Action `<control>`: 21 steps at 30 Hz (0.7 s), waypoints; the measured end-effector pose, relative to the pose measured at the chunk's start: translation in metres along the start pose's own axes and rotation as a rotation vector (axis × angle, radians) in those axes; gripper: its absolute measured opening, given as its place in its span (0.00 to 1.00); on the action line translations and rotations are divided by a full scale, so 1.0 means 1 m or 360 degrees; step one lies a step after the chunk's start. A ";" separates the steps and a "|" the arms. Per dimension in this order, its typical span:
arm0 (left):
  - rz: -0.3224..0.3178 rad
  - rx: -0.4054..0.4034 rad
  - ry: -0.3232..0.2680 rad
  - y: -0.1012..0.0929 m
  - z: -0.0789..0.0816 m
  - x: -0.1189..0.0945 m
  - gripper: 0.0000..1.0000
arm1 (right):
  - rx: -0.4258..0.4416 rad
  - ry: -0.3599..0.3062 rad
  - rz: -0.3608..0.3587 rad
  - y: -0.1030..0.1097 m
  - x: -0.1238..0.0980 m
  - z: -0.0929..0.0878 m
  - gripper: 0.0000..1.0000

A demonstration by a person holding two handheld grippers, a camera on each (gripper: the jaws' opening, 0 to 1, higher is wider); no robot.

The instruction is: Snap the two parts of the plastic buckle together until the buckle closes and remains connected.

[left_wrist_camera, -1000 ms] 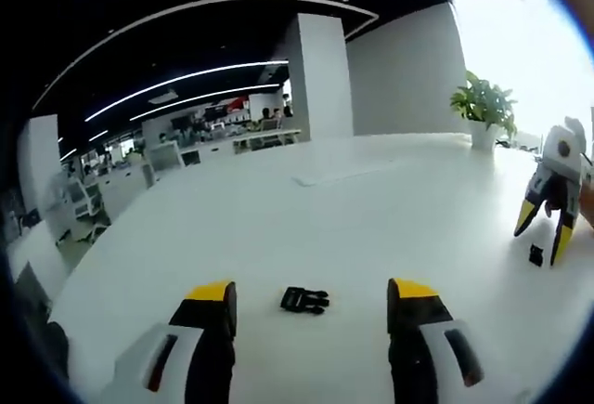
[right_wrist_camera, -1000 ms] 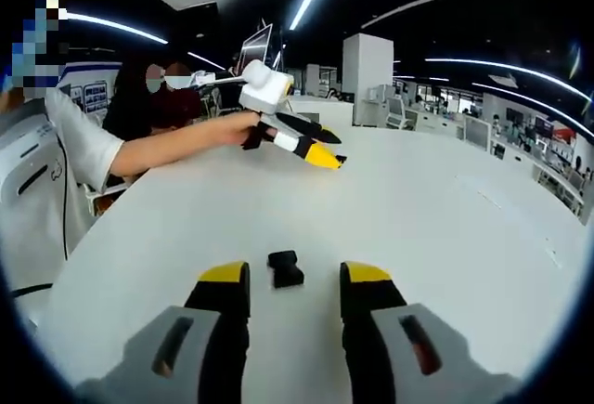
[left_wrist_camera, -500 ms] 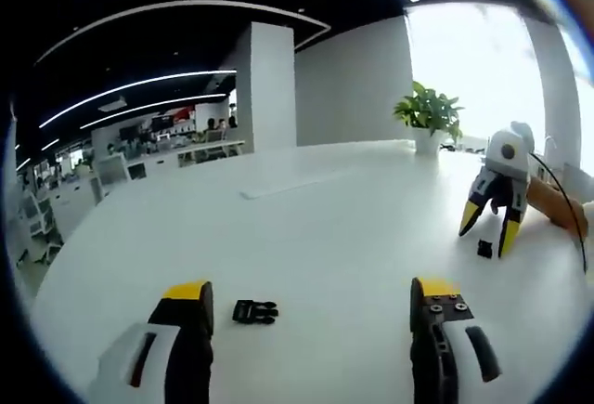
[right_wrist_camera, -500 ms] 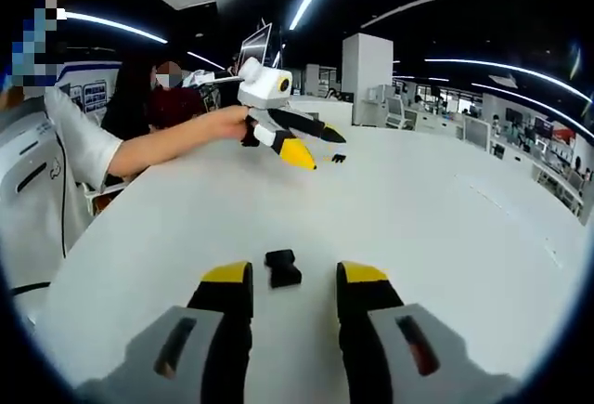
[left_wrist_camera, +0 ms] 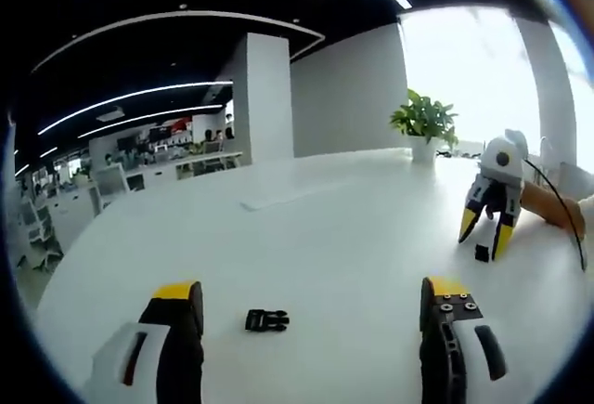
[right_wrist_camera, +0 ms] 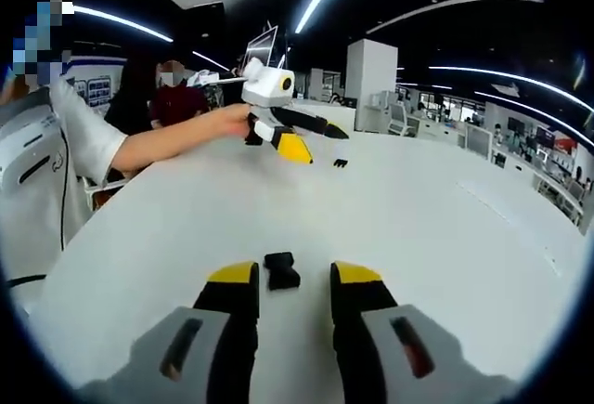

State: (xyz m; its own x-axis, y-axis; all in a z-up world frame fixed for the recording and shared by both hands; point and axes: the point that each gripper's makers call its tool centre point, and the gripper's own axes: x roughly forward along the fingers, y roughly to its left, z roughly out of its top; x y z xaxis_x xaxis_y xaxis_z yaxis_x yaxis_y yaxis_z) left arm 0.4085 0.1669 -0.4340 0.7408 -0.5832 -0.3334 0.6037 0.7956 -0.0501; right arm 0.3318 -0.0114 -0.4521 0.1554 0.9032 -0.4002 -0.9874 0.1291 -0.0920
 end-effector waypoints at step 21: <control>-0.0256 0.0277 0.0200 0.024 -0.009 -0.018 0.82 | -0.0024 0.0050 0.0037 0.005 -0.002 -0.002 0.16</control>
State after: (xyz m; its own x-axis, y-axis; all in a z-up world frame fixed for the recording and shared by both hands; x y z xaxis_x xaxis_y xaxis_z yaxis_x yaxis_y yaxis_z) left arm 0.4072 0.1973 -0.4374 0.5956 -0.6661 -0.4489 0.7603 0.6478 0.0474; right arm 0.3264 -0.0129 -0.4534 0.1337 0.8925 -0.4307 -0.9901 0.1019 -0.0963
